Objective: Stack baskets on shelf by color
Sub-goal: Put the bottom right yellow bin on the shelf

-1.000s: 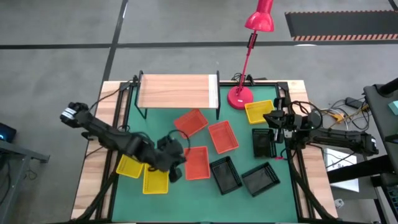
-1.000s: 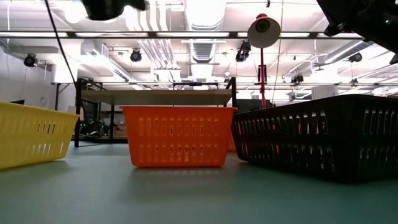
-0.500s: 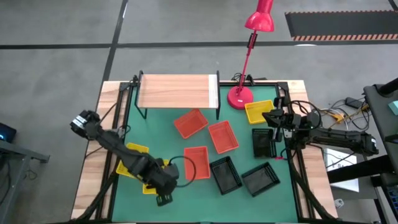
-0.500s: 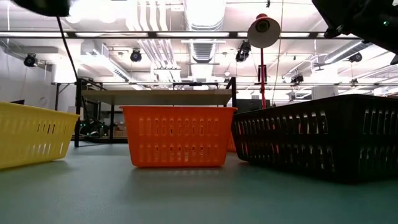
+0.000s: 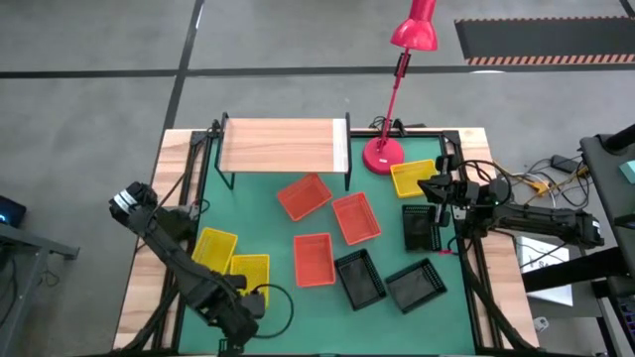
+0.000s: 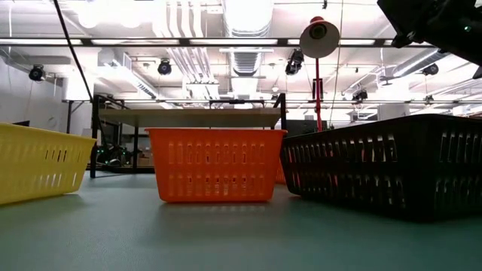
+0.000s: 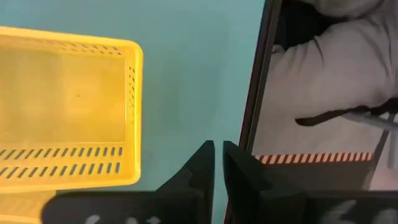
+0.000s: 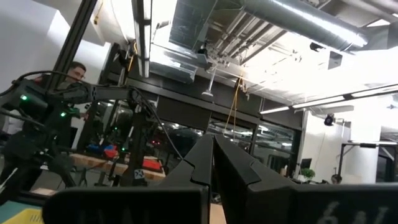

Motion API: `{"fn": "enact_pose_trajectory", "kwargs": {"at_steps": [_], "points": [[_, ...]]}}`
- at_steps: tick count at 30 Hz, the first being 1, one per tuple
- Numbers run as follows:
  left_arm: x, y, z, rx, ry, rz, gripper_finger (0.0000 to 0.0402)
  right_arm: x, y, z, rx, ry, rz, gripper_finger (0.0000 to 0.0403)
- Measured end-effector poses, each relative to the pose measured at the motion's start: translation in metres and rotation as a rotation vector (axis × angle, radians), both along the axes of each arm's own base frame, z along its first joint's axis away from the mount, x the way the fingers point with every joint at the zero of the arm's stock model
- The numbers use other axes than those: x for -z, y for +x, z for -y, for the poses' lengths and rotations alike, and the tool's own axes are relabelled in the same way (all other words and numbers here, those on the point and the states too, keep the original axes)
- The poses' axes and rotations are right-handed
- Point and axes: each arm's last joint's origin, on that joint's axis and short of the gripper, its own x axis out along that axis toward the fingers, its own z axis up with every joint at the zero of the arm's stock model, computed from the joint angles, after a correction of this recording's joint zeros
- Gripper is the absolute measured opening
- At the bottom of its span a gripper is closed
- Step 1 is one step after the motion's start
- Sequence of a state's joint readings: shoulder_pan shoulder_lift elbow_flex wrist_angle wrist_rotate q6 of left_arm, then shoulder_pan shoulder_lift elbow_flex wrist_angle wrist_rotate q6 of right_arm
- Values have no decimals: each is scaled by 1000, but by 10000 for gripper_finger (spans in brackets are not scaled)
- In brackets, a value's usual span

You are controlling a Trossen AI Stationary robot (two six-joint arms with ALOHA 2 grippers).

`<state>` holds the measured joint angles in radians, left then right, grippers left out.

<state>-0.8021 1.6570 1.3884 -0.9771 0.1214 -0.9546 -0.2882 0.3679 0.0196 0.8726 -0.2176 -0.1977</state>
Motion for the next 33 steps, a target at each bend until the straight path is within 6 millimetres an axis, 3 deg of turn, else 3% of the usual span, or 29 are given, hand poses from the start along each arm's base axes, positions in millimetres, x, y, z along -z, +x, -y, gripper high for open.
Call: {"fn": "enact_pose_trajectory", "kwargs": {"at_steps": [10, 14, 25, 33], "points": [[16, -5, -4, -16, 89, 17, 174, 0, 0, 0, -3, 7, -2, 9], [30, -5, -7, 11, 141, 67, 210, 0, 0, 0, -9, 16, -3, 9], [68, -7, -12, 3, 142, 101, 208, 0, 0, 0, -9, 18, -4, 9], [68, -5, -10, -2, 117, 122, 131, 0, 0, 0, -14, 26, -1, 9]]}}
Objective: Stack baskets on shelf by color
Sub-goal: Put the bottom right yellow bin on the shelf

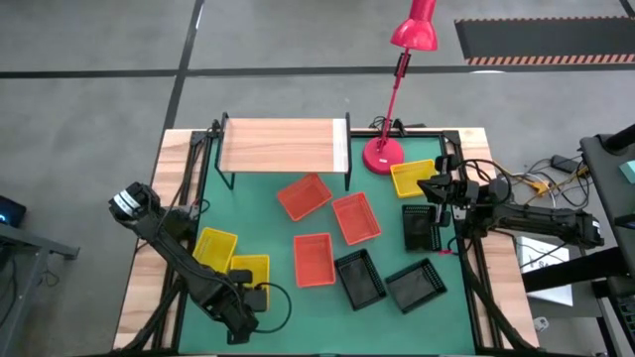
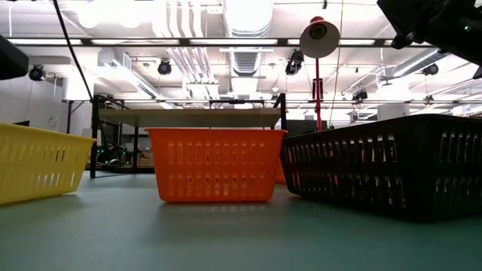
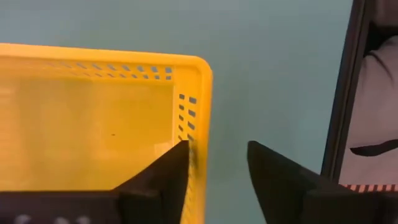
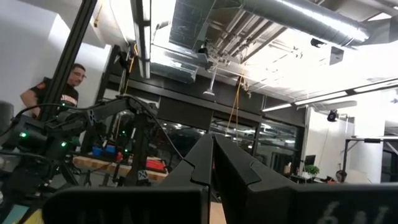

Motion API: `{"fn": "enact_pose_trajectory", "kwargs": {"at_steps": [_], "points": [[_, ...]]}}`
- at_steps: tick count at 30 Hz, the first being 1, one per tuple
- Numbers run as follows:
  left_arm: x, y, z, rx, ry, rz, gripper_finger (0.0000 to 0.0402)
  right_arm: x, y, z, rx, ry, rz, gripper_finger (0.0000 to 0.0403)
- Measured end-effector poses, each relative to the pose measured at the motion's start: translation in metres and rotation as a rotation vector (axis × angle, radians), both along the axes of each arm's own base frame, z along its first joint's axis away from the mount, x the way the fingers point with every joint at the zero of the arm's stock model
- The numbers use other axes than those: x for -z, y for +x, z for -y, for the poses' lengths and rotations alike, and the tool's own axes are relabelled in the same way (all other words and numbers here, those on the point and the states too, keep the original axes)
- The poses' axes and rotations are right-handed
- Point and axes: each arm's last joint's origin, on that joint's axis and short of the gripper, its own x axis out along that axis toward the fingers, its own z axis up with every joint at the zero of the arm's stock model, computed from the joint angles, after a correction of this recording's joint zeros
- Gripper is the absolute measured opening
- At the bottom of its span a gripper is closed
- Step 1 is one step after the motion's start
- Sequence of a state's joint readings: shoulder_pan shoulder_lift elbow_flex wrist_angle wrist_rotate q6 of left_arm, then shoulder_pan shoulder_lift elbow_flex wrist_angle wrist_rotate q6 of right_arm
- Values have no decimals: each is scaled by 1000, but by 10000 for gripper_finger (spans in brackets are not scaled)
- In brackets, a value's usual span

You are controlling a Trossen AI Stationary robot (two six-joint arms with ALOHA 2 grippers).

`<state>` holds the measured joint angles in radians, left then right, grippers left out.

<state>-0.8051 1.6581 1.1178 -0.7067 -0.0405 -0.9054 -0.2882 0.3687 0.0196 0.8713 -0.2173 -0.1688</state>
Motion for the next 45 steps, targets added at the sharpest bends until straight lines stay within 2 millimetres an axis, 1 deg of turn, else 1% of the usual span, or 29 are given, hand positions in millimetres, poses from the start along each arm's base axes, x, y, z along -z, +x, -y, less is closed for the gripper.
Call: {"fn": "enact_pose_trajectory", "kwargs": {"at_steps": [3, 6, 7, 11, 16, 19, 22, 26, 29, 31, 34, 37, 42, 44, 45], "points": [[-2, 1, 1, -2, -8, 4, 81, 0, 0, 0, 0, 0, 0, 9], [-7, 2, 3, 0, -29, 8, 21, 0, 0, 0, 4, -6, 0, 9], [-10, 4, 4, -1, -43, 8, 11, 0, 0, 0, 4, -6, 0, 9], [-28, 13, 6, -22, -82, 34, 7, 0, 0, 0, 3, -5, 0, 9], [-59, 31, 2, -59, -128, 88, 1, 0, 0, 0, 1, 0, -3, 9], [-83, 40, -7, -94, -128, 92, 0, 0, 0, 0, 0, 1, -3, 9], [-110, 46, -19, -129, -117, 88, 0, 0, 0, 0, 2, -2, -3, 9], [-142, 48, -37, -172, -88, 66, 0, 0, 0, 0, 3, -4, -3, 9], [-156, 45, -45, -135, -48, 76, 0, 0, 0, 0, 3, -4, -4, 9], [-157, 47, -45, -106, -18, 116, 0, 1, 0, 0, 3, -2, -6, 9], [-145, 54, -40, -86, -22, 158, 0, 1, 0, 0, -3, 8, -8, 9], [-123, 66, -30, -52, -79, 175, 0, 2, 1, 0, -3, 14, -20, 9], [-79, 80, -12, 54, -289, 141, 0, 3, 1, 0, 6, -2, -29, 9], [-67, 80, -9, 94, -365, 93, 0, 2, 1, 0, 9, -7, -25, 9], [-65, 80, -8, 95, -401, 65, 0, 2, 1, 0, 14, -18, -22, 9]]}}
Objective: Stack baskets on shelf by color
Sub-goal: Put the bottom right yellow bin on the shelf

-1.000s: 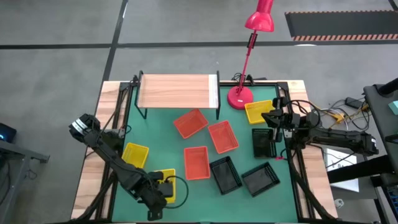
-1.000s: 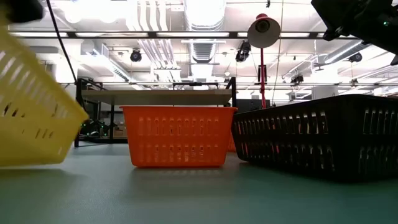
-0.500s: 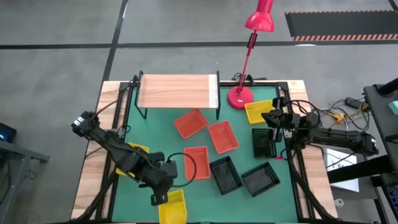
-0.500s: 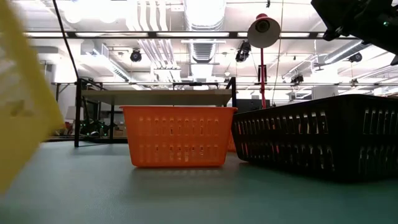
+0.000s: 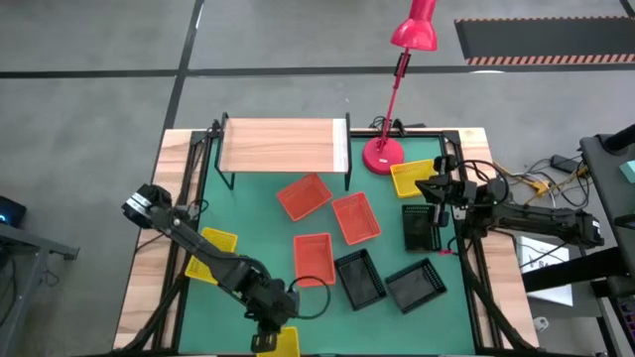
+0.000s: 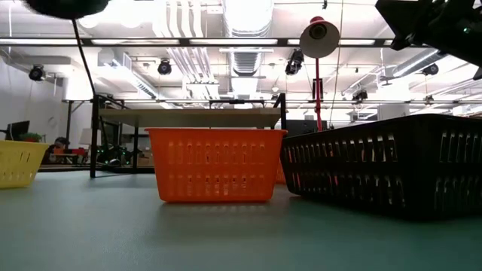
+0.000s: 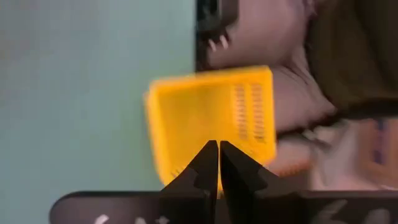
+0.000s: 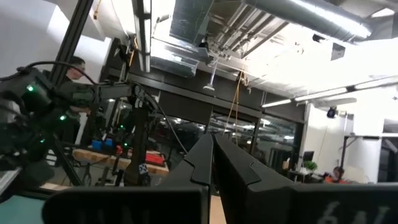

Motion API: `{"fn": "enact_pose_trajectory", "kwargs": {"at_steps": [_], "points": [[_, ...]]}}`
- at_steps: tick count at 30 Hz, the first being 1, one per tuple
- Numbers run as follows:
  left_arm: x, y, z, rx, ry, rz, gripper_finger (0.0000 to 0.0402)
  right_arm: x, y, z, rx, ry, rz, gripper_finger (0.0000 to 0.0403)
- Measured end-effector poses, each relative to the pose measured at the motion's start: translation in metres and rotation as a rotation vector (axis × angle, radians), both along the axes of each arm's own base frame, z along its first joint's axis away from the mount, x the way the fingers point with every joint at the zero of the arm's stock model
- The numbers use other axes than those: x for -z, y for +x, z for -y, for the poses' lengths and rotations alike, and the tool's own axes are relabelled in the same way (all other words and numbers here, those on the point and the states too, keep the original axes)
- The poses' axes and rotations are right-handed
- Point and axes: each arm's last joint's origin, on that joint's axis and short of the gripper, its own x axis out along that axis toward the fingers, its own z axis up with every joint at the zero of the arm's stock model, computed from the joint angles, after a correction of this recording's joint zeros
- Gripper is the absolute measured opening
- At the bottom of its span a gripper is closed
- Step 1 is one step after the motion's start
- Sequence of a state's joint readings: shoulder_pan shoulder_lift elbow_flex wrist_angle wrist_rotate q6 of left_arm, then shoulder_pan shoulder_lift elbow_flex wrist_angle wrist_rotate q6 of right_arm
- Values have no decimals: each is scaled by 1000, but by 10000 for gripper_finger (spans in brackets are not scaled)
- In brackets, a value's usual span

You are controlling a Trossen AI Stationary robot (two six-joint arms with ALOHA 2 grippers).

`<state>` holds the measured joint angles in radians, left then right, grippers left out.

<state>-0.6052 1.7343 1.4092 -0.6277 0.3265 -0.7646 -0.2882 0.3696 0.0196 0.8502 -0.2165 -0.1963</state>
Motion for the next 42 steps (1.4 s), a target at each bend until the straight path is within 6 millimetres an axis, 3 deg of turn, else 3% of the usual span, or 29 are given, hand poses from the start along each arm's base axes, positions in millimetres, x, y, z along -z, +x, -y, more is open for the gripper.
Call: {"fn": "enact_pose_trajectory", "kwargs": {"at_steps": [5, 13, 21, 24, 29, 33, 36, 42], "points": [[1, 0, 10, 7, -68, 78, 0, 0, 0, 0, 8, -15, 1, 9], [51, -1, 10, 43, 16, 43, 0, 0, 0, 0, 18, -19, 2, 9], [69, -18, -12, 32, 222, -169, 0, 0, 0, 0, 12, -7, -2, 9], [60, -30, -31, 5, 410, -303, 0, 0, 0, 0, 11, -5, -2, 9], [18, -51, -58, 15, 603, -443, 0, 0, 0, 0, 5, 8, -2, 9], [-8, -48, -56, -42, 494, -266, 0, 0, 0, 0, -2, 21, -2, 9], [-12, -34, -48, -132, 371, -108, 0, 1, 0, 0, -4, 25, -6, 9], [-12, -21, -40, -410, 193, -147, 0, 5, 2, 1, -15, 62, -51, 9]]}}
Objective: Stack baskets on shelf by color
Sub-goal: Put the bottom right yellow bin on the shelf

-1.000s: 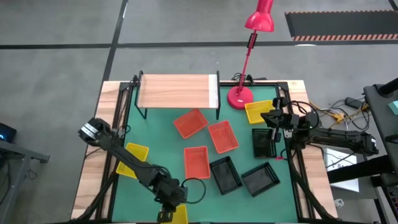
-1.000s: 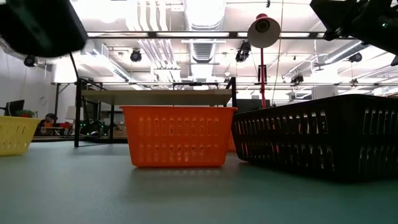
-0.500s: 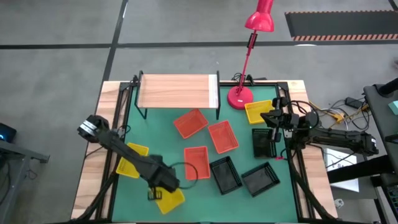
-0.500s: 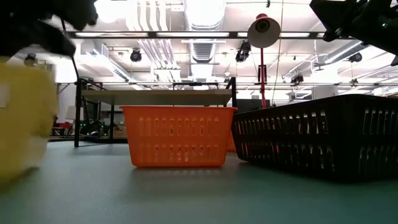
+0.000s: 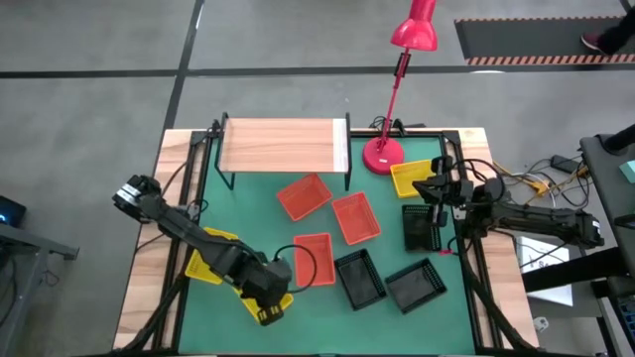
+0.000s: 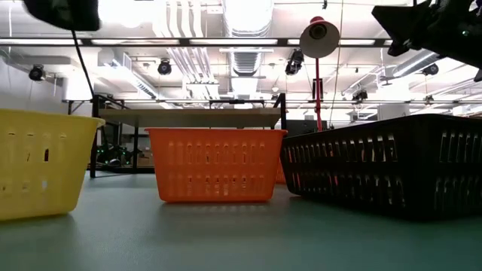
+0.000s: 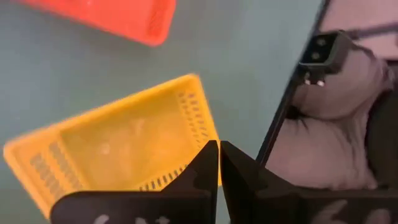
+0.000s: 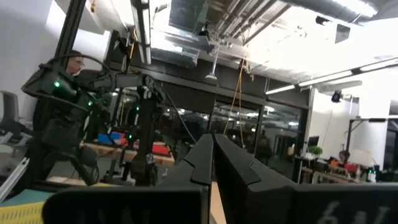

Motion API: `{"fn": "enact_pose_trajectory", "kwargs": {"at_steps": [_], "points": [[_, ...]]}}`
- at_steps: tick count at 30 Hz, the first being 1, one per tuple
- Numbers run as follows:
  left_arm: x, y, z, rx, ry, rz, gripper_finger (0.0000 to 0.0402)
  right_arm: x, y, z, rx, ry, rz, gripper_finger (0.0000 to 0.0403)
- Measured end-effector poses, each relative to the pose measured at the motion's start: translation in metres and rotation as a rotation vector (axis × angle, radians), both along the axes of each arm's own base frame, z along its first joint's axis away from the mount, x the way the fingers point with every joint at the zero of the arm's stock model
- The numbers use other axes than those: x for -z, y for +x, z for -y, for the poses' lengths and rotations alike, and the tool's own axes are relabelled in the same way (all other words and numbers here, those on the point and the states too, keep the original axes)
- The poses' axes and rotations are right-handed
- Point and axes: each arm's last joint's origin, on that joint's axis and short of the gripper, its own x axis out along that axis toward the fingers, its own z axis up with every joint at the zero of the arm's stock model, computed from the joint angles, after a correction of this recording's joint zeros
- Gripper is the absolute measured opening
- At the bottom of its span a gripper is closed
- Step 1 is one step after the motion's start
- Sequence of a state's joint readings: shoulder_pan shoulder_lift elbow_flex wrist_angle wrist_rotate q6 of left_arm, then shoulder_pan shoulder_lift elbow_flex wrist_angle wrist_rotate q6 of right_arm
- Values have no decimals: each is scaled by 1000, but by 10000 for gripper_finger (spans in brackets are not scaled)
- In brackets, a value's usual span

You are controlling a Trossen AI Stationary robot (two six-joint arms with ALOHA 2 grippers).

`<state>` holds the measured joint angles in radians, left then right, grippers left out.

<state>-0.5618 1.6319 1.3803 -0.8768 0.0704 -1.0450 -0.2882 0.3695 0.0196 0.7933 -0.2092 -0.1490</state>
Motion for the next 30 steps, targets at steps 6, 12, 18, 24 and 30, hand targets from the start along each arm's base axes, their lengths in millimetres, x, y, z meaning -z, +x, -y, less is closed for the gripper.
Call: {"fn": "enact_pose_trajectory", "kwargs": {"at_steps": [6, 12, 18, 24, 30], "points": [[13, 6, 7, -136, -78, -89, 3, 1, 0, 0, -17, 15, -8, 9], [34, 19, 16, -270, -158, -180, 62, 0, 0, -1, -34, 2, 3, 9], [43, 30, 24, -269, -212, -160, 135, -2, -1, -1, -12, -52, 15, 9], [57, 34, 26, -284, -174, -179, 145, -6, -3, -2, 3, -100, 62, 9], [56, 34, 26, -284, -173, -179, 130, -7, -4, -2, 16, -130, 70, 9]]}}
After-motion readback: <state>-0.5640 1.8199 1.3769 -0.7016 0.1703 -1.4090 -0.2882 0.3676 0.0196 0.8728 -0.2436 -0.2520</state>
